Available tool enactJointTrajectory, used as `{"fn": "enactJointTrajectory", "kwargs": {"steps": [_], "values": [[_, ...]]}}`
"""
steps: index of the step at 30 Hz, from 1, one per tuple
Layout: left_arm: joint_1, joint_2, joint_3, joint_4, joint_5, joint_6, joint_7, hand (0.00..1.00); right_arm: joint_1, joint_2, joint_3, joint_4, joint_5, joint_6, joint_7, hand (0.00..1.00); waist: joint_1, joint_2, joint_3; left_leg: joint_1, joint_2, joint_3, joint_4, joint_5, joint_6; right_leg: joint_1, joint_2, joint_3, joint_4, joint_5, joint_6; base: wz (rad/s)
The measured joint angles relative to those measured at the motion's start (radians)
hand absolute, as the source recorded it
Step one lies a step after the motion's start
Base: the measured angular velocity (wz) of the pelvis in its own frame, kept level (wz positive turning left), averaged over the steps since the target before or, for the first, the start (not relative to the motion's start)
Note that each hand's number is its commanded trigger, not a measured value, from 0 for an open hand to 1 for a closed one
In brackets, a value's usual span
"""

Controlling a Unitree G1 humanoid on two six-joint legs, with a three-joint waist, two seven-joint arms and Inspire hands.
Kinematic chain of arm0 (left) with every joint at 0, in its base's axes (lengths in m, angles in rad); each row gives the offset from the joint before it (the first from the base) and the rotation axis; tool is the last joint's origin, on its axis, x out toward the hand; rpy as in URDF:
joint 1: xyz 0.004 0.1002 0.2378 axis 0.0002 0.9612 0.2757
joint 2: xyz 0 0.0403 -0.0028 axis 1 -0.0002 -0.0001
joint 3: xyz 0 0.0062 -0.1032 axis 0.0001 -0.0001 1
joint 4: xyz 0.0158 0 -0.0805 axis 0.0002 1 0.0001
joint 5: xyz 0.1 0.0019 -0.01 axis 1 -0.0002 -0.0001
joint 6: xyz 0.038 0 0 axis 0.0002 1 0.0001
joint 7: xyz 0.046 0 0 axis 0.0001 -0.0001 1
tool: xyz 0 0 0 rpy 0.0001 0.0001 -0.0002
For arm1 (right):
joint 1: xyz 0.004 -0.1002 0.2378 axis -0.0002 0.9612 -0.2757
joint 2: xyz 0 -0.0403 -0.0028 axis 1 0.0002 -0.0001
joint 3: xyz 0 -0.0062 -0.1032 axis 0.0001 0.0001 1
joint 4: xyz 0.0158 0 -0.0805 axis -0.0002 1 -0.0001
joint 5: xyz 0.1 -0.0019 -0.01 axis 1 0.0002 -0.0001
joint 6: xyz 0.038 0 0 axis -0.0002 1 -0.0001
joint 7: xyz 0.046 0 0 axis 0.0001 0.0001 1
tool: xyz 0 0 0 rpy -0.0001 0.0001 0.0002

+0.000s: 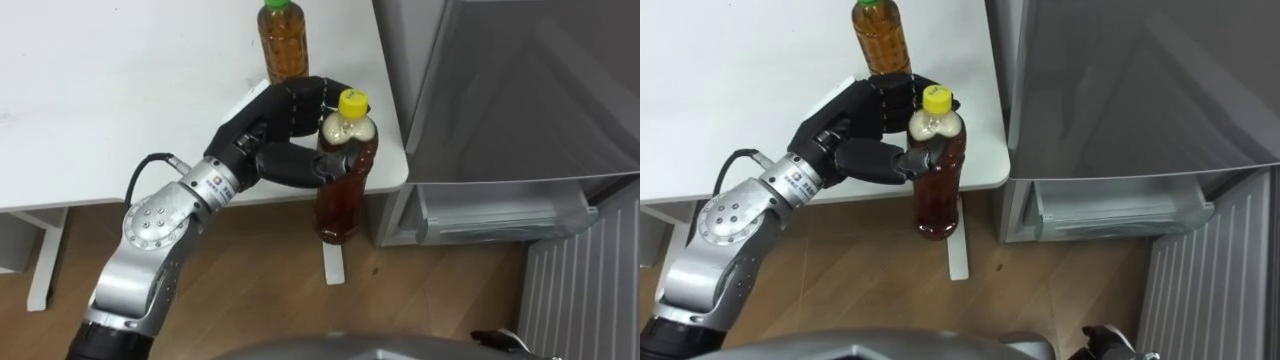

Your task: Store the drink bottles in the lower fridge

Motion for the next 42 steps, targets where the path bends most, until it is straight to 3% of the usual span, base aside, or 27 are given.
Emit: {"fn": "enactJointTrajectory", "kwargs": {"steps": [11,22,30,38,42], "values": [[0.0,-0.004,-0.002,0.001,-0.016,0.0,-0.018,1.0,-0.002,0.002,0.031,-0.009,0.023,0.002,-0.001,0.0,-0.004,-0.006,0.0039,-0.012,0.001,0.0,0.003,0.0,0.0,-0.006,0.0,0.0,0.001,0.0,0.0,0.0],[-0.027,-0.009,-0.052,0.026,-0.083,-0.001,-0.031,1.0,0.013,-0.015,0.062,-0.216,0.162,0.009,0.028,0.0,-0.012,-0.02,0.0105,-0.036,0.007,0.028,0.012,0.0,0.0,-0.045,0.002,0.026,0.019,0.002,-0.002,-0.07],[-0.064,-0.007,-0.099,0.087,-0.08,0.002,-0.042,1.0,0.07,0.0,0.108,-0.52,0.42,-0.041,0.183,0.0,-0.058,-0.023,0.0092,-0.037,0.009,0.036,0.011,0.0,0.0,-0.053,0.004,0.029,0.019,0.005,-0.006,-0.02],[-0.105,0.009,-0.18,0.119,-0.081,-0.015,-0.059,1.0,0.093,-0.001,0.157,-0.717,0.605,-0.055,0.32,0.0,-0.066,-0.042,0.0085,-0.034,0.01,0.044,0.011,0.0,0.0,-0.053,0.002,0.03,0.019,0.005,-0.005,0.0],[-0.106,0.011,-0.171,0.125,-0.078,-0.019,-0.059,1.0,0.129,-0.007,0.17,-0.745,0.644,-0.054,0.371,0.0,-0.053,-0.045,0.0081,-0.035,0.01,0.054,0.011,0.0,0.0,-0.055,0.002,0.034,0.02,0.005,-0.005,-0.02]]}}
